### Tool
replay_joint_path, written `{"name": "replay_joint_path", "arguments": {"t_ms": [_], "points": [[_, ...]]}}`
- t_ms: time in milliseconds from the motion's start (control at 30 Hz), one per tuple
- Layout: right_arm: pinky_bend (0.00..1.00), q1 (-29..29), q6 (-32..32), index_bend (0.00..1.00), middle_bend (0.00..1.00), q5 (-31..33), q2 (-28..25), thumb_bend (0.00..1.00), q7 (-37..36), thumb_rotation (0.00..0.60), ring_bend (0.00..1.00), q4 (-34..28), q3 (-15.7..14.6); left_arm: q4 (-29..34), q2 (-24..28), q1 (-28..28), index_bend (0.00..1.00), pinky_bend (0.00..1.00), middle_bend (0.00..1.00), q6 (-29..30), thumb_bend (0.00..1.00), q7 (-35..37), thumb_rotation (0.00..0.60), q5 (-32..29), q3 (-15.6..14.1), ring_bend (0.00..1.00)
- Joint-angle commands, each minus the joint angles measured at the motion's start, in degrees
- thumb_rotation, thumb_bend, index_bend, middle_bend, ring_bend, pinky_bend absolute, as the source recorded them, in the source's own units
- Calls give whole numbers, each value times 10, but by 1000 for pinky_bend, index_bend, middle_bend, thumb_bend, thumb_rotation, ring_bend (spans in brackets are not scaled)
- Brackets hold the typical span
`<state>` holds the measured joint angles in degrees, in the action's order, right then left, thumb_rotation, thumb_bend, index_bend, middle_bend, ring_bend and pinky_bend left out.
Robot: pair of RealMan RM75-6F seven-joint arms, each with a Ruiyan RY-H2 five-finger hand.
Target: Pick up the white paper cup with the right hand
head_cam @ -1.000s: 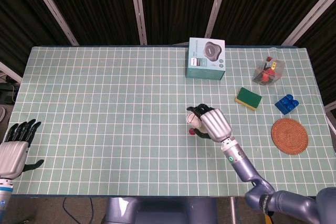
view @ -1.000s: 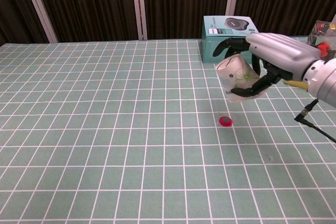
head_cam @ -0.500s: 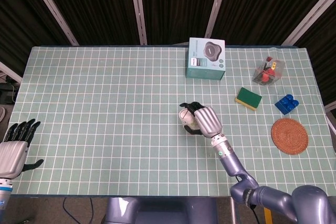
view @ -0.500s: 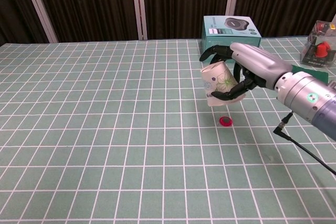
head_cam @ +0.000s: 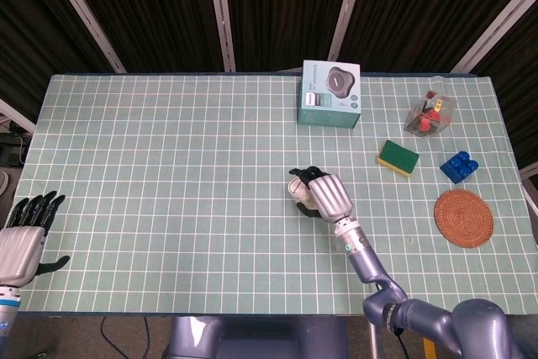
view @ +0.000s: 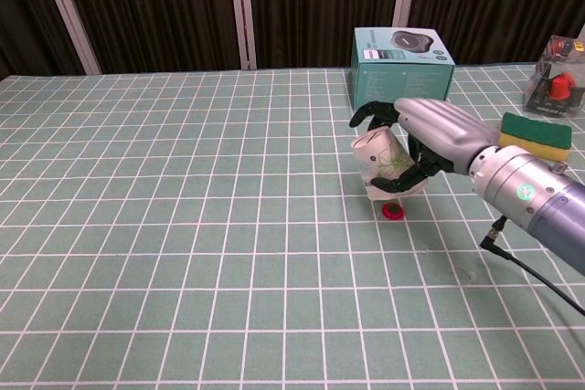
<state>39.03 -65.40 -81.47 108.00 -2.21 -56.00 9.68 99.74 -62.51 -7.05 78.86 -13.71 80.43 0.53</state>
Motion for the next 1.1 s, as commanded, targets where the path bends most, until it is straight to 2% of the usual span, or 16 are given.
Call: {"name": "replay_joint_path", "arguments": {"t_ms": [33,200,333,433,867,1100], "points": [[562,0,4,239,399,1,2,223,2,600,252,2,-1,0,0,0,0,0,0,0,0,1,600,0,0,0],[520,-3,10,232,363,0,-2,216,5,600,203,2,-6,-1,1,0,0,0,0,-1,0,2,600,-2,1,0],[492,-6,15,137,273,-5,-11,200,-3,600,166,-8,-14,-1,0,-1,0,0,0,-2,0,0,600,-3,1,0],[465,-9,9,105,236,-16,-21,190,-9,600,147,-16,-22,-1,-1,-1,0,0,0,-3,0,-2,600,-4,1,0],[430,-28,-3,86,167,-30,-61,176,0,600,97,-87,-38,5,0,1,0,0,0,4,0,-5,600,6,-4,0],[332,-40,-34,61,117,-45,-82,144,17,600,36,-129,-40,8,4,4,0,0,0,10,0,2,600,15,-5,0]]}}
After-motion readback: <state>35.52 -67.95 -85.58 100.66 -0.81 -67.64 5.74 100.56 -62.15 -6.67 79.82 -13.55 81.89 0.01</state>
